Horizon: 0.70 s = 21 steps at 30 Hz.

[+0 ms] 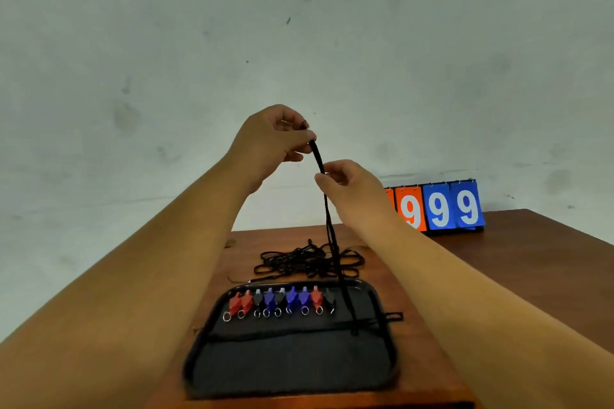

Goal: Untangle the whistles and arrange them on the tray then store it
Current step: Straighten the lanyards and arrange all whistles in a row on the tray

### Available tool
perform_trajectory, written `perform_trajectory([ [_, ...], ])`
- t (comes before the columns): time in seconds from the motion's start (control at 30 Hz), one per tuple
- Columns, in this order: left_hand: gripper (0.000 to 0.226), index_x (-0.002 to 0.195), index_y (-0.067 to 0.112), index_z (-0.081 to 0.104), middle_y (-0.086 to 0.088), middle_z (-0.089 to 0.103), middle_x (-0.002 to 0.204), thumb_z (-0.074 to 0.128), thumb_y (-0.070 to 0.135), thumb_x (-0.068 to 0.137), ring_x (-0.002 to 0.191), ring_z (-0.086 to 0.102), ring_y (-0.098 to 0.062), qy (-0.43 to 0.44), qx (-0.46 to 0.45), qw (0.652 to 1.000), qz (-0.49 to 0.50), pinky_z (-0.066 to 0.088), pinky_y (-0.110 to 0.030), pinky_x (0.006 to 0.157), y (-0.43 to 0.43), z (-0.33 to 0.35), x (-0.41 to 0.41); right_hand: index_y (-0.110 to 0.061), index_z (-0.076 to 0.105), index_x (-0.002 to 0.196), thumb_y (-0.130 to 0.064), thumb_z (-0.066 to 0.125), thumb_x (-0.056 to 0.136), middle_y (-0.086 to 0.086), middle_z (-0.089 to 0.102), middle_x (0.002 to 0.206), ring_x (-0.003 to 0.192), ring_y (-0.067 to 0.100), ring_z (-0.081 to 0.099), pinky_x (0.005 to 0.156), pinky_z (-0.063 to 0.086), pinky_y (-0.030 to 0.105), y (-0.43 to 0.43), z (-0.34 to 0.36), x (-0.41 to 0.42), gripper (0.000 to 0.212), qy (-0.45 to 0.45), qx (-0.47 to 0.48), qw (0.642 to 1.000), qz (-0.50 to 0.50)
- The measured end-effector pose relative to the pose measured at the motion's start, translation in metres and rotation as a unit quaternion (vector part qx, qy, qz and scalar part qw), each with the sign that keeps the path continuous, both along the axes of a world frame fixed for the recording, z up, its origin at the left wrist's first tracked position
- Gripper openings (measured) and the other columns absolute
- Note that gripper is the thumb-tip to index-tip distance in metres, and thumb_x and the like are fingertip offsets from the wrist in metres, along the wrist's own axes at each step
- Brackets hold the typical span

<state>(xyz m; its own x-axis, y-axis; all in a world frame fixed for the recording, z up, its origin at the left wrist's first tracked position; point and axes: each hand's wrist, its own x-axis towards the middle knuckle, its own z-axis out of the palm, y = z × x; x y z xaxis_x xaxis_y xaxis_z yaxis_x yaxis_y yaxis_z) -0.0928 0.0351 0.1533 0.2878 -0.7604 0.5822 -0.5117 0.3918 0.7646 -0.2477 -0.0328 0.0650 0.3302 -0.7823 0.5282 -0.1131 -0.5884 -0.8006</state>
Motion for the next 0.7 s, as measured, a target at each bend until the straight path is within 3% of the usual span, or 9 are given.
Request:
perform_trajectory([
  [0.2,0.02,0.116,0.005,0.069,-0.005,0.083,0.097,0.073,0.017,0.1,0.085,0.08,-0.021,0.021,-0.012,1.0,0.007,0.066,-0.034,0.079,0.029,0.009,0.008,-0.025,0.071,0.128,-0.023,0.051,0.113,-0.005,0.073,0.093,0.083,0.009,0.072,0.084,0.061,0.032,0.022,0.007,-0.005,0.025,0.039,0.014,0.996,0.079],
  [0.3,0.017,0.113,0.01,0.071,-0.004,0.082,0.101,0.074,0.021,0.1,0.085,0.079,-0.018,0.041,-0.015,0.999,0.023,0.064,-0.033,0.076,0.04,0.003,0.023,-0.031,0.075,0.12,-0.026,0.048,0.114,-0.006,0.064,0.085,0.072,0.009,0.062,0.078,0.058,0.03,0.028,0.0,-0.01,0.029,0.076,0.026,0.991,0.107],
  [0.4,0.017,0.111,0.014,0.073,-0.005,0.08,0.107,0.078,0.023,0.098,0.083,0.077,-0.015,0.073,-0.009,0.996,0.05,0.062,-0.03,0.074,0.05,-0.013,0.041,-0.041,0.079,0.112,-0.042,0.047,0.113,-0.009,0.056,0.08,0.066,0.009,0.053,0.071,0.055,0.03,0.033,-0.012,-0.012,0.032,0.119,0.042,0.984,0.13],
  [0.7,0.018,0.115,0.013,0.074,-0.007,0.077,0.103,0.077,0.021,0.099,0.076,0.071,-0.011,0.169,0.04,0.981,0.091,0.061,-0.029,0.071,0.087,-0.086,0.093,-0.044,0.079,0.11,-0.052,0.044,0.113,-0.01,0.043,0.065,0.067,0.017,0.042,0.07,0.041,0.036,0.03,-0.053,-0.027,0.037,0.181,0.052,0.972,0.138],
])
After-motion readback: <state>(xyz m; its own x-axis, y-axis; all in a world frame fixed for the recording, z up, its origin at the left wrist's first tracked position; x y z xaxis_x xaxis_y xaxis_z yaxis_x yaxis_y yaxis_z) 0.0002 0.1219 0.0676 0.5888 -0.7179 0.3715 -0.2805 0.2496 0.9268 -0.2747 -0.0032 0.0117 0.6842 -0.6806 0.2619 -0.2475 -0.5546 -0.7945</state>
